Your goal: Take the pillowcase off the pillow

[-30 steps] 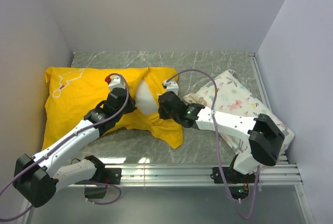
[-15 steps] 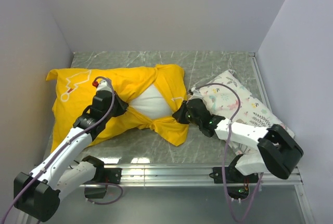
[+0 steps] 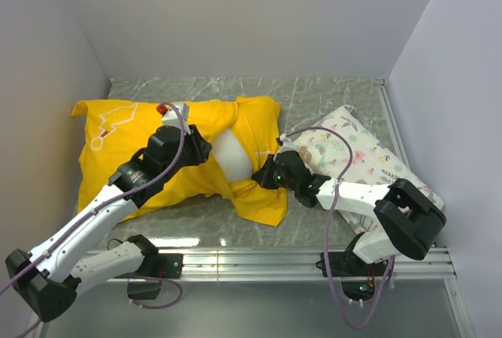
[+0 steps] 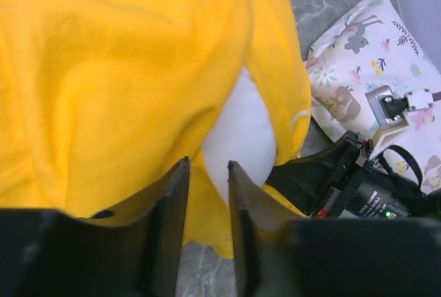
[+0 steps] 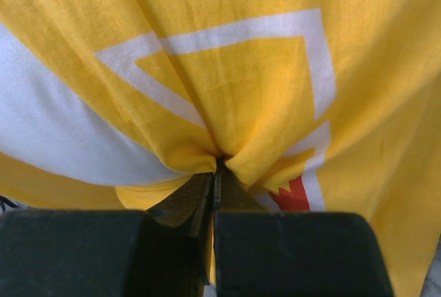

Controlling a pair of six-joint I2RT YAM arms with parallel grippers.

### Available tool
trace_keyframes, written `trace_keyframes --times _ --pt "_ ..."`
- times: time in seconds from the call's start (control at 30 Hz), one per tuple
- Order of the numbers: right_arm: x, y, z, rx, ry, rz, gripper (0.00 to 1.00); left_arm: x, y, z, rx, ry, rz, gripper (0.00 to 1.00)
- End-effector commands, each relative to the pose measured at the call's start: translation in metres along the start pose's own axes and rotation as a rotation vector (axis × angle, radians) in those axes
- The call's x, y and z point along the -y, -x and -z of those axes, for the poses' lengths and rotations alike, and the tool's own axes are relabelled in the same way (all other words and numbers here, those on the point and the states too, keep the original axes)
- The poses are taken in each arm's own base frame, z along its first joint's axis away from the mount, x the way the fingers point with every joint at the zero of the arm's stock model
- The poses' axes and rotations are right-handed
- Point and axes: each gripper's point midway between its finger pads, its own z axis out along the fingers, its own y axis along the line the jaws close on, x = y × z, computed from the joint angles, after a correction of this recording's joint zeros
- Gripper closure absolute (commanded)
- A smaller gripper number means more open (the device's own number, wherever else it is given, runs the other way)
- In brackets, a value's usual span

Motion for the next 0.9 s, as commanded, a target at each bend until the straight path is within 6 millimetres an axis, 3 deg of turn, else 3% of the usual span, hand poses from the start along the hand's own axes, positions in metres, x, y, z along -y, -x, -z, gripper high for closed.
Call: trace_keyframes --times 0.0,0.07,0.17,0.33,0.43,0.6,0.7,0.87 --pt "0.011 -0.024 0.001 -0.085 -0.035 0.034 1.0 0.025 -0.001 -0.001 0.0 -0.019 -0.085 0.63" --pt "0.01 -0.022 0.001 -0.083 -0.035 0.032 1.0 0.038 -0.005 0.0 -0.007 -0.027 -0.119 0.49" --pt "0.009 -0.021 0.001 -0.081 -0.039 0.032 1.0 0.066 -0.028 -0.004 -0.047 -0.052 -0.191 0.38" --pt "0.01 -0.021 0.002 -0.078 -0.047 0.024 1.0 0.086 -0.055 -0.021 -0.09 -0.006 -0.279 0.31" --pt "0.013 -0.02 0.003 -0.078 -0.064 0.023 1.0 0.079 -0.068 -0.037 -0.107 0.064 -0.312 0.27" --pt "0.019 -0.019 0.01 -0.071 -0.096 0.025 1.0 0.037 -0.081 -0.055 -0.099 0.29 -0.415 0.13" --pt "0.021 -0.016 0.014 -0.058 -0.107 0.025 1.0 0.037 -0.09 -0.065 -0.111 0.275 -0.441 0.09" --pt "0.018 -0.008 0.018 -0.039 -0.113 0.034 1.0 0.011 -0.103 -0.086 -0.154 0.391 -0.51 0.07"
